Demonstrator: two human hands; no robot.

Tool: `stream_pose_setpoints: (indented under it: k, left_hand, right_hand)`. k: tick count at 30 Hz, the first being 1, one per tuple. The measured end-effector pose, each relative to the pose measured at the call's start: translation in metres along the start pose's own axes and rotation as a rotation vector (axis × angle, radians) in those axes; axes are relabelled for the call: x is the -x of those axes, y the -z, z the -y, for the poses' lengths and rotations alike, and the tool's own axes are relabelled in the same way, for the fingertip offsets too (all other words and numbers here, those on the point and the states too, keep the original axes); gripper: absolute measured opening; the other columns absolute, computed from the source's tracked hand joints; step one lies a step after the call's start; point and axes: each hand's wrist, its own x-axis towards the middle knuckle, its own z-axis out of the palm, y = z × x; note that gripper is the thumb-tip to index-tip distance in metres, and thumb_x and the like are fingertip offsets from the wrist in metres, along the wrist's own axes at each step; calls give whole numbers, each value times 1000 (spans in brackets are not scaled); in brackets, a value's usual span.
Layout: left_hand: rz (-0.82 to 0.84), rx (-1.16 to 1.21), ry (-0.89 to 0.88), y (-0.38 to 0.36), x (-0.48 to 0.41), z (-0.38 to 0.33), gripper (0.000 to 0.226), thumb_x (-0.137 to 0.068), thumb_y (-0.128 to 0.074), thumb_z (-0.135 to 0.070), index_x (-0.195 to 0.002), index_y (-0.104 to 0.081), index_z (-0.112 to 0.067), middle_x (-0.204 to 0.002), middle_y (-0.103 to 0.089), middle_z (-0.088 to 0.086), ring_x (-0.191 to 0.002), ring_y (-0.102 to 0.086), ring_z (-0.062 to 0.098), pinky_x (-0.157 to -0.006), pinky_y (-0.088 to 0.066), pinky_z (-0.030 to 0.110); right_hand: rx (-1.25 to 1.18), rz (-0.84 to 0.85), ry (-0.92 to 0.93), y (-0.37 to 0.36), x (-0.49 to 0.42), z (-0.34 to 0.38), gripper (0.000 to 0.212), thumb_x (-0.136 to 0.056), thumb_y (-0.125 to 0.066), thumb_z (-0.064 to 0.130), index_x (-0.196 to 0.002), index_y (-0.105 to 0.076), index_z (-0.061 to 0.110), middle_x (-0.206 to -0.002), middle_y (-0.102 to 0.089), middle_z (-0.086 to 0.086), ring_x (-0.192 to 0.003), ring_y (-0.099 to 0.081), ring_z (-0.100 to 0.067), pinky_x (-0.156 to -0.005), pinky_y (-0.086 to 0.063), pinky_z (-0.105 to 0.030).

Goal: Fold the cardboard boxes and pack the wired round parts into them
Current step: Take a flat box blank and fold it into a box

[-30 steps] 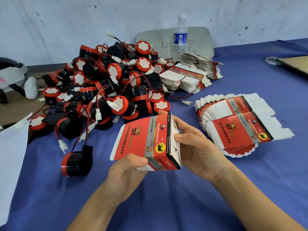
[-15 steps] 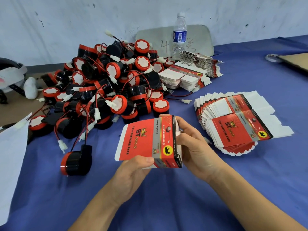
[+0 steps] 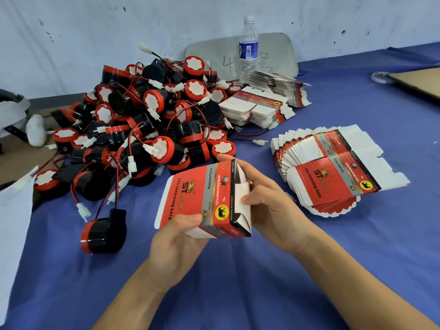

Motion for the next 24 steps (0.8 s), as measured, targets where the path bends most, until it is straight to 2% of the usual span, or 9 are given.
stream_pose_setpoints:
  k: [3,7,12,14,17,20,22,24]
  left_hand:
    - [0,102,11,0,-1,-3,68,-58,-86,-32,-119,-68,-9,-117,-66,18,-106,-65,33,-80,-56,40]
    - [-38,152,25,-1,-1,-3,79,-53,-88,-31,-122,-62,-1,-119,-62,23,-105,-64,37,-79,-57,41]
    - [-52,182,34,-2,-1,-3,82,-53,-88,-30,-123,-59,0,-119,-63,23,-105,-64,37,-79,-57,41]
    - [-78,163,29,-3,-1,-4,86,-50,-90,-32,-124,-59,-1,-119,-63,23,-105,-64,37,-79,-58,43]
    - [-140,141,25,0,1,-4,86,-41,-93,-34,-117,-66,-5,-114,-67,19,-99,-67,33,-76,-59,43]
    - [-144,95,35,-1,1,-5,106,-45,-91,-36,-135,-49,1,-128,-56,27,-116,-56,42,-89,-53,49]
    - [-99,67,20,-2,3,-8,104,-52,-89,-37,-138,-45,1,-134,-52,29,-124,-50,45,-97,-48,52]
    - [-73,-22,-27,1,3,-8,93,-57,-86,-39,-134,-50,-2,-129,-58,24,-120,-55,41,-96,-50,48]
  right_hand:
    - [11,27,11,0,1,1,68,-73,-43,0,-133,-50,30,-114,-63,-2,-96,-62,-16,-78,-54,-28]
    - [65,5,19,0,1,1,66,-76,-46,-1,-132,-49,32,-111,-65,0,-95,-64,-14,-76,-54,-25]
    - [106,0,18,0,3,2,68,-77,-49,0,-138,-44,31,-115,-64,-2,-97,-64,-15,-80,-54,-26]
    - [55,20,5,0,2,3,70,-75,-45,2,-138,-44,32,-118,-63,-1,-102,-62,-16,-84,-54,-28]
    - [-75,25,-37,0,1,3,72,-69,-37,6,-134,-48,32,-124,-61,3,-104,-59,-14,-81,-53,-25]
    - [-124,13,-48,2,0,1,69,-70,-38,7,-132,-51,34,-126,-61,4,-104,-59,-13,-79,-54,-24]
    - [-152,11,-45,2,-1,-1,64,-76,-42,5,-132,-53,33,-131,-59,2,-107,-59,-16,-83,-54,-29]
    - [-137,3,-37,3,-2,-4,55,-87,-45,3,-134,-54,31,-132,-57,-2,-110,-56,-20,-85,-51,-34]
